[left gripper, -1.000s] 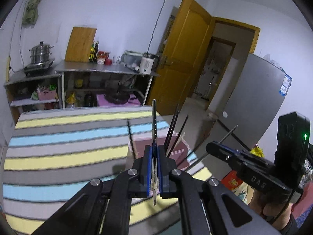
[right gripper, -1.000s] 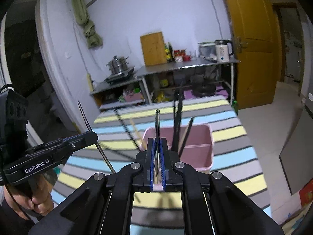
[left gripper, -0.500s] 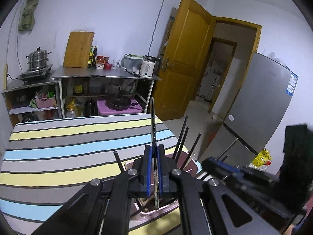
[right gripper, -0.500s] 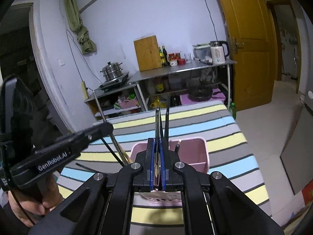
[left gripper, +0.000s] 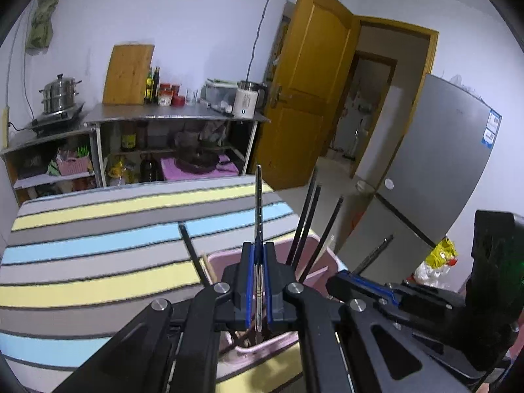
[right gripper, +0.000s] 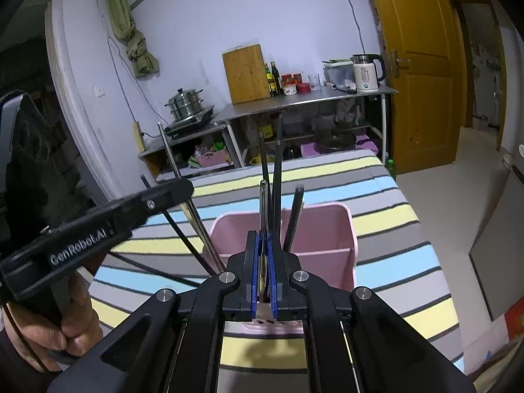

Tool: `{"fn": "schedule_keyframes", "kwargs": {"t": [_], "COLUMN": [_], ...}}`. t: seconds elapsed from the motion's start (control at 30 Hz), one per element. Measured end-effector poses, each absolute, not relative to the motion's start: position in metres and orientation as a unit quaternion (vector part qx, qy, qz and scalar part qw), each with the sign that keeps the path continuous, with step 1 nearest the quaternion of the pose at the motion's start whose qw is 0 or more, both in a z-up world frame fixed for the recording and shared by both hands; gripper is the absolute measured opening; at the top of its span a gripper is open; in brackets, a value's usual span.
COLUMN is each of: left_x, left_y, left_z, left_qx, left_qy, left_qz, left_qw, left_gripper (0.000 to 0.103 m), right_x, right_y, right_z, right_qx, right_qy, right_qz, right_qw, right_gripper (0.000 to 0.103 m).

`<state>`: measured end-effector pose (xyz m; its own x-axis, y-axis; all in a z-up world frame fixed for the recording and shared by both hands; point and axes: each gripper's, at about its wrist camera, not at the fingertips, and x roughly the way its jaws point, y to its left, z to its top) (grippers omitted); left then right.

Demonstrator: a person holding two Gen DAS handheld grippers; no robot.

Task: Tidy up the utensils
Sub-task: 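Lower the metal chopsticks into the caddy and open both tools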

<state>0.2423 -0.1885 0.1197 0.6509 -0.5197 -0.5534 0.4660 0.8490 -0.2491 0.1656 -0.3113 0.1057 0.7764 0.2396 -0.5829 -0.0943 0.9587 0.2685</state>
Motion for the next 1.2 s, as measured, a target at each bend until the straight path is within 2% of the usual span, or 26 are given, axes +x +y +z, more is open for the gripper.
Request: {"fn": "schedule_keyframes", "kwargs": {"t": [0.2, 0.37, 0.43, 0.53, 0.73, 0.93, 1.2], "left_x": [0.24, 0.233, 0.23, 0.223, 0.211, 0.194, 0.155], "left_y": [-0.19, -0.189, -0.185, -0.177, -0.167, -0.158, -0.143], "left_z": [0.095, 0.093, 0.096, 0.099, 0.111, 0.12, 0.114], "left_qx": [-0.025, -0.021, -0.024, -0.038, -0.047, -0.053, -0.056], "left_qy": [0.352, 0.348, 0.344, 0.337, 0.324, 0.312, 0.3], "left_qz": [-0.275, -0.29, -0.29, -0.292, -0.29, -0.288, -0.282], "left_qw": [0.894, 0.891, 0.893, 0.894, 0.899, 0.904, 0.91], "left_gripper": [0.005, 0.006, 0.008, 0.009, 0.01, 0.015, 0.015], "right_x": [0.169, 0.171, 0.167, 0.159, 0.141, 0.122, 0.088], "right_y": [-0.308, -0.306, -0.307, -0.31, -0.316, -0.316, -0.304], "right_z": [0.085, 0.078, 0.082, 0.092, 0.104, 0.114, 0.118], "right_qx": [0.115, 0.112, 0.112, 0.109, 0.11, 0.115, 0.092], "right_qy": [0.346, 0.359, 0.352, 0.339, 0.321, 0.311, 0.3], "right_qz": [0.092, 0.095, 0.096, 0.095, 0.09, 0.085, 0.08], "right_qw": [0.927, 0.922, 0.924, 0.93, 0.936, 0.939, 0.946], "right_gripper": [0.005, 0.006, 0.006, 0.014, 0.014, 0.015, 0.021]}}
